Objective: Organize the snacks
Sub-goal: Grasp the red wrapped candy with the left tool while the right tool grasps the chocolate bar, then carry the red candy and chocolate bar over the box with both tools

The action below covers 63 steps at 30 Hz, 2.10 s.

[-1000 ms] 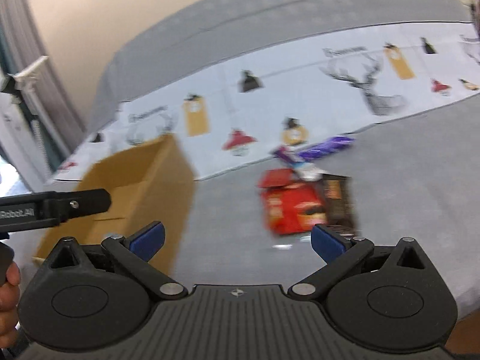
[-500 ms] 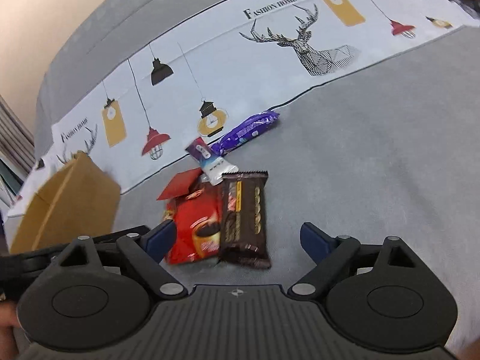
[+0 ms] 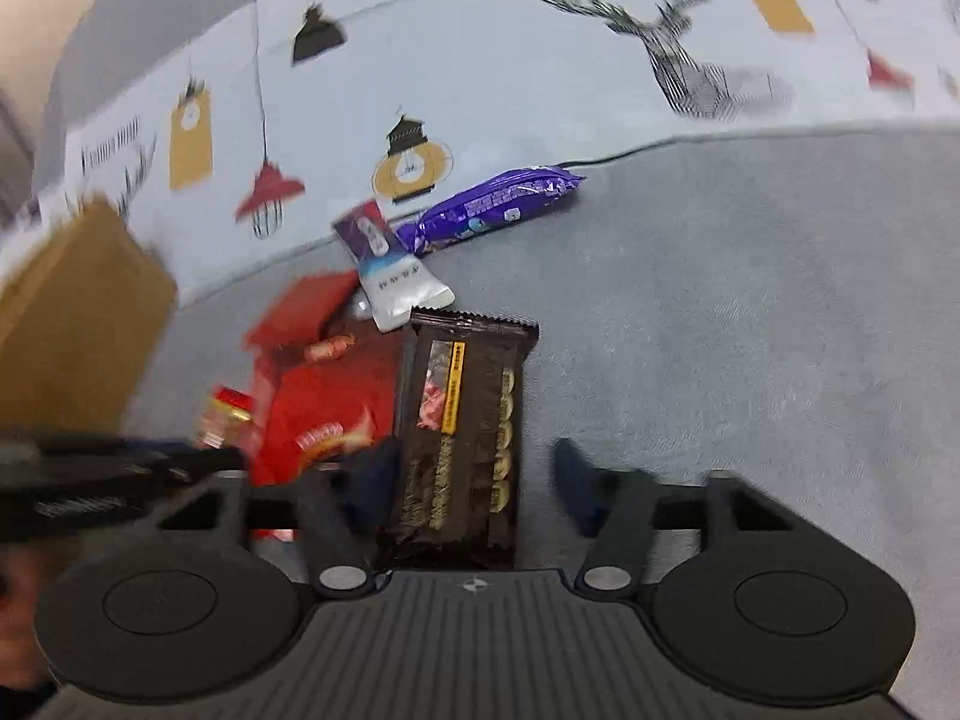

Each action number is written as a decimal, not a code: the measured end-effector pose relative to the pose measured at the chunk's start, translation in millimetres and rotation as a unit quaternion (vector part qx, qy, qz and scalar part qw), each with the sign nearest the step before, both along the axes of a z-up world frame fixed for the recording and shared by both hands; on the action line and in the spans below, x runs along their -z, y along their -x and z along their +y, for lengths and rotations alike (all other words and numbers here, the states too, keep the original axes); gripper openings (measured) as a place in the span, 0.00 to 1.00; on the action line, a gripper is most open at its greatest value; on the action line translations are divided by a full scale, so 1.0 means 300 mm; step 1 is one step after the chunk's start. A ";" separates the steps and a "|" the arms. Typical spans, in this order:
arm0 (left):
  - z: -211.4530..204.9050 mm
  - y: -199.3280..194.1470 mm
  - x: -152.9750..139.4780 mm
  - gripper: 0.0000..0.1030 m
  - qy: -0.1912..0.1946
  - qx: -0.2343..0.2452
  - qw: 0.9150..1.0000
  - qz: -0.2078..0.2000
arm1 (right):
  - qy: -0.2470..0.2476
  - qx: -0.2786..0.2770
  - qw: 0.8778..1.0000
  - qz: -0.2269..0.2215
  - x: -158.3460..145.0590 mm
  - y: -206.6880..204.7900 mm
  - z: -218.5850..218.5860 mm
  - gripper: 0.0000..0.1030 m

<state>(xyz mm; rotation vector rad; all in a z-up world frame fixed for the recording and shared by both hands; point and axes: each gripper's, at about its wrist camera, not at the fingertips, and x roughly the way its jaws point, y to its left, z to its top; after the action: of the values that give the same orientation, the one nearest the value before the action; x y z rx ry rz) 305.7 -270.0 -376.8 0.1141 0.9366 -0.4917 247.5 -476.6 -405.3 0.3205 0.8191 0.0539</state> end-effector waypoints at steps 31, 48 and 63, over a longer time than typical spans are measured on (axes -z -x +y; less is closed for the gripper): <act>0.135 0.300 -0.187 0.17 0.013 0.019 0.995 -0.097 | 0.090 0.059 0.994 -0.003 -0.080 0.241 0.110 0.40; 0.496 0.497 -0.690 0.17 0.063 -0.053 0.974 -0.211 | -0.013 0.006 0.992 -0.129 -0.555 0.435 0.571 0.40; 0.877 0.628 -0.969 0.17 0.109 -0.146 0.934 -0.307 | 0.009 -0.113 0.954 -0.277 -1.028 0.447 0.952 0.40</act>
<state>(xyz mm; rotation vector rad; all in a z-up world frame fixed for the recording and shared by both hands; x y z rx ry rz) 117.4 -6.9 -86.1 -0.0730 0.2721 -0.2506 113.4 -191.1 -96.8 0.1771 0.2936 0.3369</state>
